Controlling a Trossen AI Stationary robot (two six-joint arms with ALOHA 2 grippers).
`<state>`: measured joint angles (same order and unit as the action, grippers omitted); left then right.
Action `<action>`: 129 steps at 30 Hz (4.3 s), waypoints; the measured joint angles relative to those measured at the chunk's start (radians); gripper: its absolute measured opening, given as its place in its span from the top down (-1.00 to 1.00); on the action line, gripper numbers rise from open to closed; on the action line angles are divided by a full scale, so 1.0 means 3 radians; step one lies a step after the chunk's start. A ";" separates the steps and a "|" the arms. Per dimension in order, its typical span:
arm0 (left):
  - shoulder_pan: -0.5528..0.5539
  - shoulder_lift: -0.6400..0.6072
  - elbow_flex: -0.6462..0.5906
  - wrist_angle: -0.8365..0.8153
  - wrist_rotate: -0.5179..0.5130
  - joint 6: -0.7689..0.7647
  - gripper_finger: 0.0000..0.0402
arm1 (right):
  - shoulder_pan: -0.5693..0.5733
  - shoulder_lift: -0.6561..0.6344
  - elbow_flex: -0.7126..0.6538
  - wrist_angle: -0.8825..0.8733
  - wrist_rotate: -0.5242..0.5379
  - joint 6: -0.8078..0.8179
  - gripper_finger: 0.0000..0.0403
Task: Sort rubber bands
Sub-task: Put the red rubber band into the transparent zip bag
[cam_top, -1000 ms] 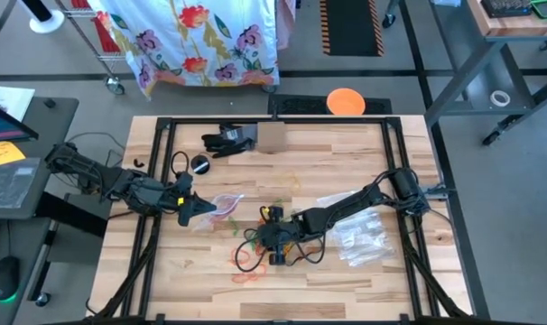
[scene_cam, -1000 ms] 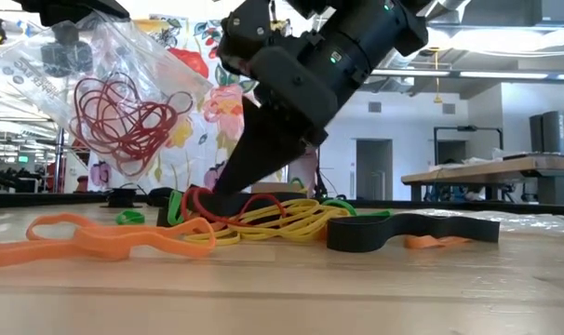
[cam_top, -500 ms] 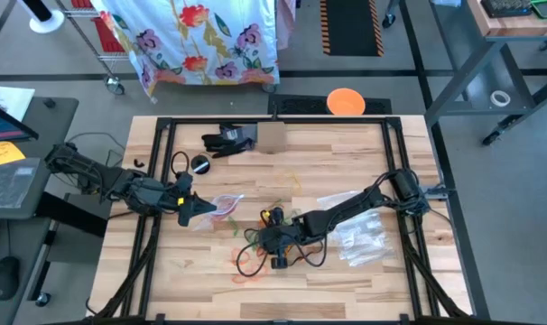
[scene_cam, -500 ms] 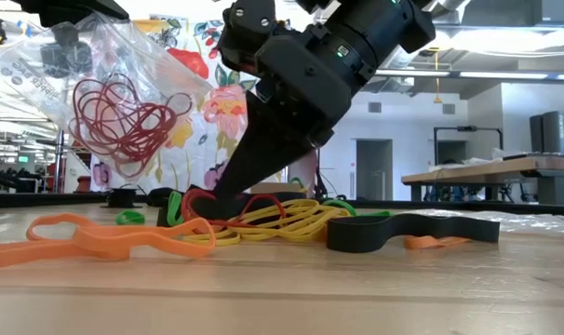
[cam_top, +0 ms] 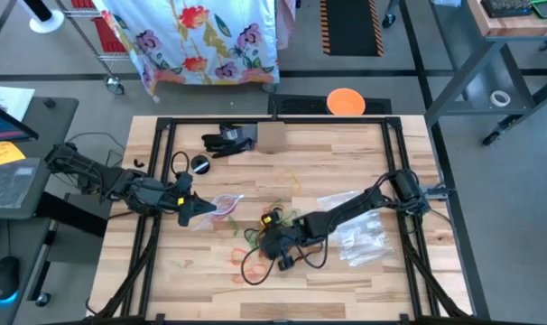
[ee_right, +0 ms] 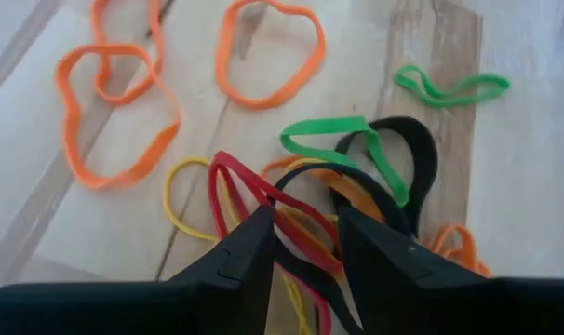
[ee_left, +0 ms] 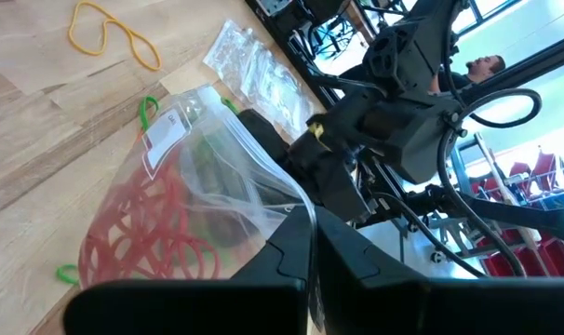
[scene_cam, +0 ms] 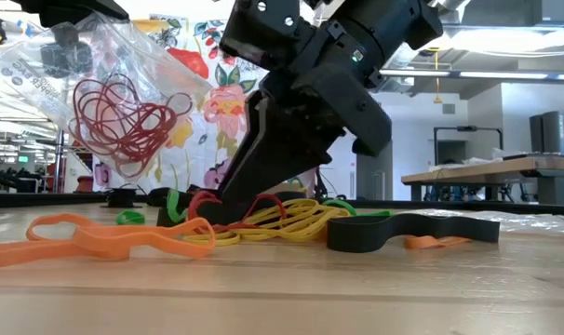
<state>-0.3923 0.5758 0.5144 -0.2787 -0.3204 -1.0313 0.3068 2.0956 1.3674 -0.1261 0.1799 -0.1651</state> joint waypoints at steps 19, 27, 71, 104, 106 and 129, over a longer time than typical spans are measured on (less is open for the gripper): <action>0.0000 0.0000 0.0000 -0.0001 -0.0001 -0.0001 1.00 | 0.0049 0.0000 0.0000 0.0029 0.0001 -0.0328 0.41; 0.0000 0.0001 0.0000 -0.0001 -0.0002 -0.0006 1.00 | 0.0041 -0.0001 0.0000 0.0027 0.0001 -0.0327 0.48; 0.0001 0.0001 0.0000 -0.0003 -0.0003 0.0036 1.00 | -0.0081 0.0009 0.0556 -0.1321 0.1258 0.1480 0.58; 0.0001 0.0262 0.0000 0.0196 0.0039 -0.0042 1.00 | 0.0040 0.0835 0.0596 0.1324 -0.0452 0.0996 0.40; 0.0001 0.0262 0.0000 0.0198 0.0063 -0.0042 1.00 | 0.0040 0.0871 0.0643 0.1333 -0.0431 0.0997 0.40; 0.0001 0.0263 0.0000 0.0194 0.0067 0.0016 1.00 | 0.0000 0.0884 0.0661 0.0924 -0.0329 0.1049 0.83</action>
<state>-0.3920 0.6547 0.5144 -0.2204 -0.3004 -1.0264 0.3069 2.3608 1.5658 0.1513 0.0811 0.1497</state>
